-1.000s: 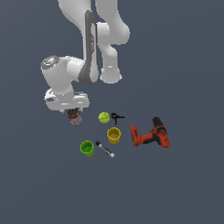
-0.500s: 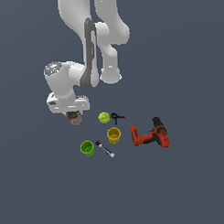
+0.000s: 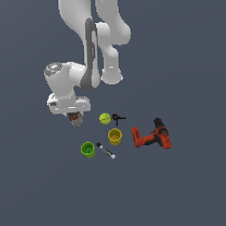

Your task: Pick up a designated object from a clutter of objects.

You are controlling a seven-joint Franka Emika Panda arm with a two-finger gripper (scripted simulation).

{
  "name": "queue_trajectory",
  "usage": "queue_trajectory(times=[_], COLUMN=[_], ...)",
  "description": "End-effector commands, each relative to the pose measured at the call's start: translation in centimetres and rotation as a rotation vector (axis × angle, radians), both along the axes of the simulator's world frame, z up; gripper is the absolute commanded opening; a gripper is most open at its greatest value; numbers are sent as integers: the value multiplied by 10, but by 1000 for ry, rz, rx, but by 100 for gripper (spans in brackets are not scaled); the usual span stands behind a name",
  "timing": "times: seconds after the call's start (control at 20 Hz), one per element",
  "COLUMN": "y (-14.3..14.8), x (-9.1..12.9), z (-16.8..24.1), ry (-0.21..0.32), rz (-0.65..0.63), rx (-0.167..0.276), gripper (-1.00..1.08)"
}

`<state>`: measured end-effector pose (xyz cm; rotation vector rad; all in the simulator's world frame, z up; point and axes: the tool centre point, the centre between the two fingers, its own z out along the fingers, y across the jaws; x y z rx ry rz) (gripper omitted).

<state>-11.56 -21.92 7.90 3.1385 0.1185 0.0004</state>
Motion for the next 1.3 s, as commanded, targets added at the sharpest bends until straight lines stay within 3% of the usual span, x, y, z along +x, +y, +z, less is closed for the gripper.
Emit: queue_trajectory(times=[0.0,0.55,1.25], y=[0,5,21], x=[0,13,52], z=[1,42,164], ry=[0,0,2], rz=[0,0,-1], rx=[0,-1,-3], gripper=[-100,-100,-100])
